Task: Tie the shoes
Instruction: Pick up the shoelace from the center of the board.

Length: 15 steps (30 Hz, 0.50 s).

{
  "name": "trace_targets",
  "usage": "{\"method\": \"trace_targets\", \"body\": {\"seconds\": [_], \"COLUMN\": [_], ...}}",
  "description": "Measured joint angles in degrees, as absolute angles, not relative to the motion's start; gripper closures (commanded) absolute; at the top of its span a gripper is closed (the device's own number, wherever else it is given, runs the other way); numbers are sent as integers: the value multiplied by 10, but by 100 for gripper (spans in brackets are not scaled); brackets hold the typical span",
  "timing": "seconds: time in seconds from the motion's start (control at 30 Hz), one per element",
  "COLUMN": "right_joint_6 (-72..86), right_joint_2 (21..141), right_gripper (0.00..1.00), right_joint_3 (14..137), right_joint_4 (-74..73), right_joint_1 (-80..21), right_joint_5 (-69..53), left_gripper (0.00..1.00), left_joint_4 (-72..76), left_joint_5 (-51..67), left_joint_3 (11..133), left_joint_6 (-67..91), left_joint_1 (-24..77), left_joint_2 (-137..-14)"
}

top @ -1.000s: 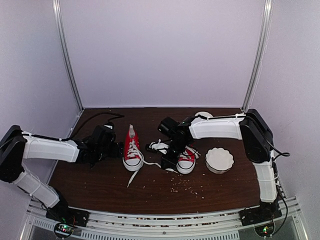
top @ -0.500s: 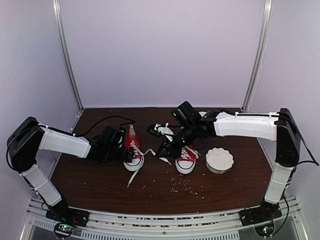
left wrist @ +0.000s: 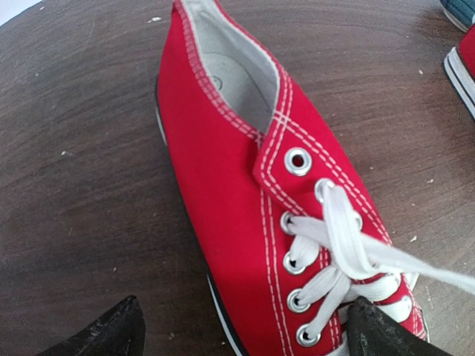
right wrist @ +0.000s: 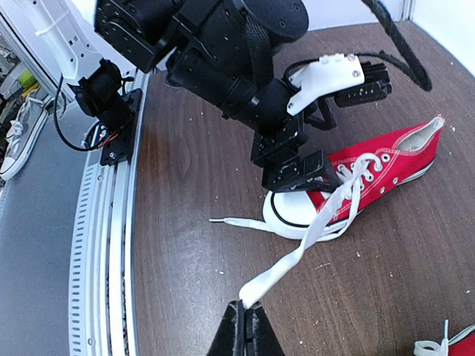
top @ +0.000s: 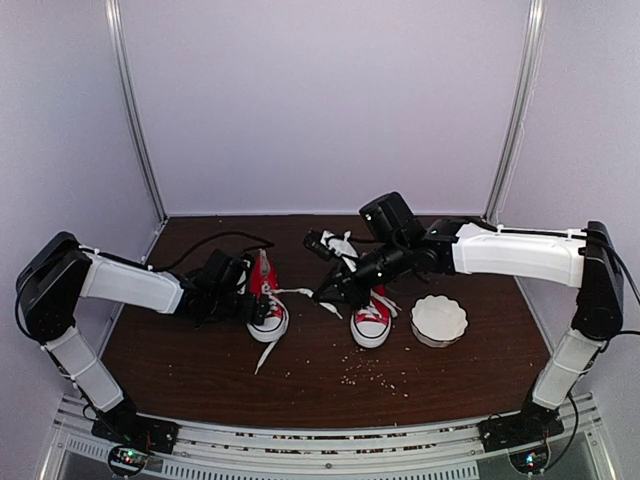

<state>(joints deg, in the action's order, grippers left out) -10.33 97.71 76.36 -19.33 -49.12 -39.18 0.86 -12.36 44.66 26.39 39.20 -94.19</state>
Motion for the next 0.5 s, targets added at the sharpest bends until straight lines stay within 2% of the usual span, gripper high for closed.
{"method": "trace_targets", "body": {"seconds": [0.13,0.3,0.5], "right_joint_6": [-97,-92,-85], "right_joint_2": [951,950,945], "right_gripper": [100,100,100], "right_joint_3": [744,742,724], "right_joint_4": [-162,-155,-136], "right_joint_1": [-491,-491,-491], "right_joint_5": [-392,-392,-401], "left_gripper": [2,11,16], "left_joint_4": [33,63,110], "left_joint_5": [-83,-12,46], "left_joint_3": [447,452,482], "left_joint_6": [254,264,270], "left_joint_1": [375,356,354], "left_joint_2": [-953,-996,-1039]}}
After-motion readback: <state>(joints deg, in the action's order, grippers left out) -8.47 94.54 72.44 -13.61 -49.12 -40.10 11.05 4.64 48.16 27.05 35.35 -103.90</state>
